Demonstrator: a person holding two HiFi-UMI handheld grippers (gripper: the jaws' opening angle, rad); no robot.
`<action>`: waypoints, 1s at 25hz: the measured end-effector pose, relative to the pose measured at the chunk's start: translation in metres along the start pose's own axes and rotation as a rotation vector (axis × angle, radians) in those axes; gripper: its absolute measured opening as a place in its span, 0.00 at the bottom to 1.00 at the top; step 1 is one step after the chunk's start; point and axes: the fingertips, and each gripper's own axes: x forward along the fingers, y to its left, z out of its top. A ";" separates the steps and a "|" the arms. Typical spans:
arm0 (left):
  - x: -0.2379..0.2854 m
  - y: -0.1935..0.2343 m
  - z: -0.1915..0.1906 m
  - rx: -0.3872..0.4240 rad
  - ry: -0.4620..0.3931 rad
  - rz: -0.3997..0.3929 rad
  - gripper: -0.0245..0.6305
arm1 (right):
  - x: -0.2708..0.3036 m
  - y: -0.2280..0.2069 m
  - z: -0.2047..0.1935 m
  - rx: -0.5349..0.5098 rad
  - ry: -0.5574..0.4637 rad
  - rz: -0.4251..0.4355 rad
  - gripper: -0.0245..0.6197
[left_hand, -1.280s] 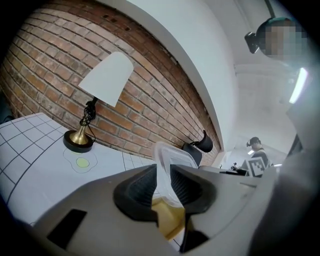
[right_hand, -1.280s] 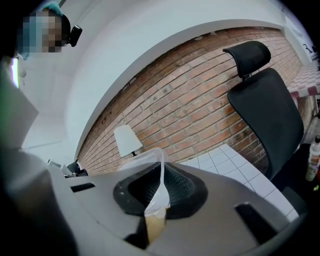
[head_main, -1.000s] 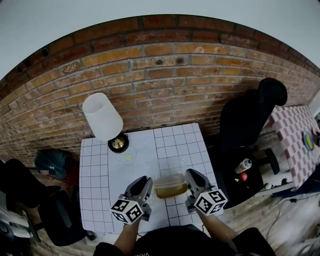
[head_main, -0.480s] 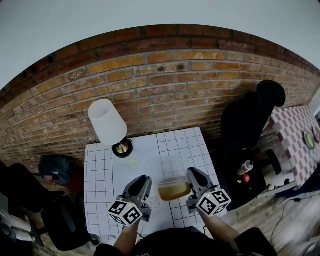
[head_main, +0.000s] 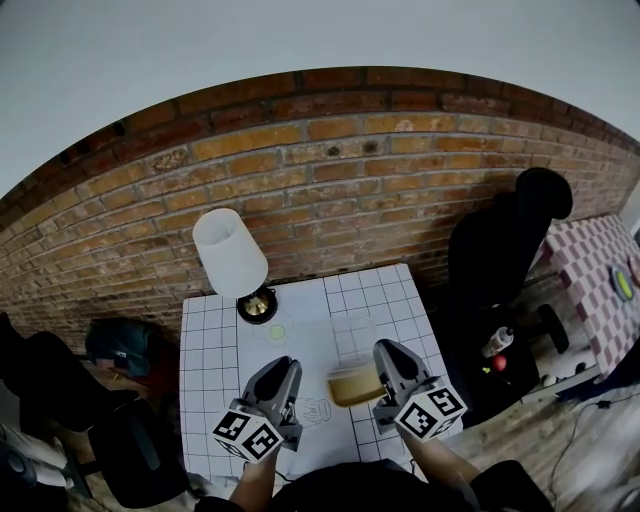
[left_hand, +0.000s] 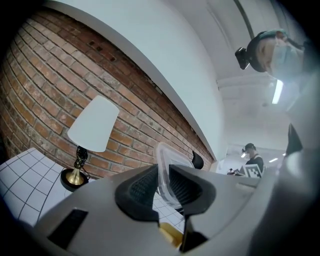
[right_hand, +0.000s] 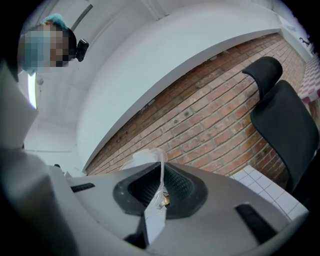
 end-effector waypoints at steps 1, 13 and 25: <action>-0.002 0.000 0.002 0.002 -0.002 0.003 0.15 | 0.000 0.003 0.000 0.002 -0.002 0.002 0.07; -0.034 0.002 0.019 0.018 -0.040 0.010 0.15 | -0.003 0.035 -0.007 0.009 -0.010 0.032 0.07; -0.055 0.006 0.024 0.007 -0.049 0.026 0.15 | -0.003 0.053 -0.018 0.013 -0.004 0.046 0.06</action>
